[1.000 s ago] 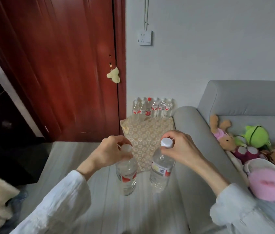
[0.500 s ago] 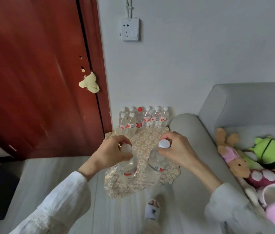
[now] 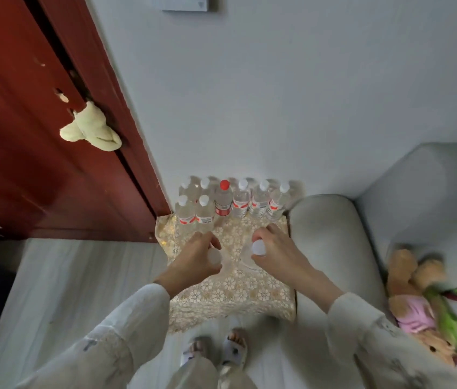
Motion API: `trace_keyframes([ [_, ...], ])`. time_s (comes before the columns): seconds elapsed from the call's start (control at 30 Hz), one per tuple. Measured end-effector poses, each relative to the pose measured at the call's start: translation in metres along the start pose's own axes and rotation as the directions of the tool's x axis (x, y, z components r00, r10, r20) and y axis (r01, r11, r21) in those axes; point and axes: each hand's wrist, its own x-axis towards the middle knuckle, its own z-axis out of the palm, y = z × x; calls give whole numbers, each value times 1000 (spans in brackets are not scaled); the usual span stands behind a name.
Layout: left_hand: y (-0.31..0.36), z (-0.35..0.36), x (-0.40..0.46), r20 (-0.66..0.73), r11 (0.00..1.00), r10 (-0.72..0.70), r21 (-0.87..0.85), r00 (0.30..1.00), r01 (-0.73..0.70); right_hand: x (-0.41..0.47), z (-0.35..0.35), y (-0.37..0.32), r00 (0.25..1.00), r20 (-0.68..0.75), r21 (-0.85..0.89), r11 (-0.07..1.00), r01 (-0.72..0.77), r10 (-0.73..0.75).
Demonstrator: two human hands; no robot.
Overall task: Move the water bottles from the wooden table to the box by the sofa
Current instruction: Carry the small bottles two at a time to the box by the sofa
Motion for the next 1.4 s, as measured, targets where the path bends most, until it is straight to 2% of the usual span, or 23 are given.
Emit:
trace_keyframes([
  [0.23, -13, 16, 119, 93, 990, 74, 114, 993, -85, 98, 20, 54, 993, 46, 64, 992, -113, 110],
  [0.47, -38, 25, 198, 185, 956, 110, 248, 977, -155, 177, 43, 84, 988, 55, 141, 979, -150, 143],
  [0.67, -46, 30, 239, 216, 924, 158, 312, 964, -221, 214, 61, 92, 990, 19, 136, 981, -140, 139],
  [0.93, -60, 41, 254, 188, 901, 106, 397, 976, -174, 226, 74, 97, 995, 40, 133, 986, -99, 94],
  [1.07, -59, 41, 256, 151, 905, 98, 398, 984, -151, 229, 69, 94, 990, 63, 171, 976, -137, 128],
  [1.23, -50, 31, 241, 139, 936, 61, 335, 988, -105, 221, 56, 82, 962, 130, 247, 932, -264, 238],
  [1.4, -38, -3, 204, -14, 998, 15, 69, 1000, -14, 209, 25, 53, 957, 102, 298, 910, -289, 271],
])
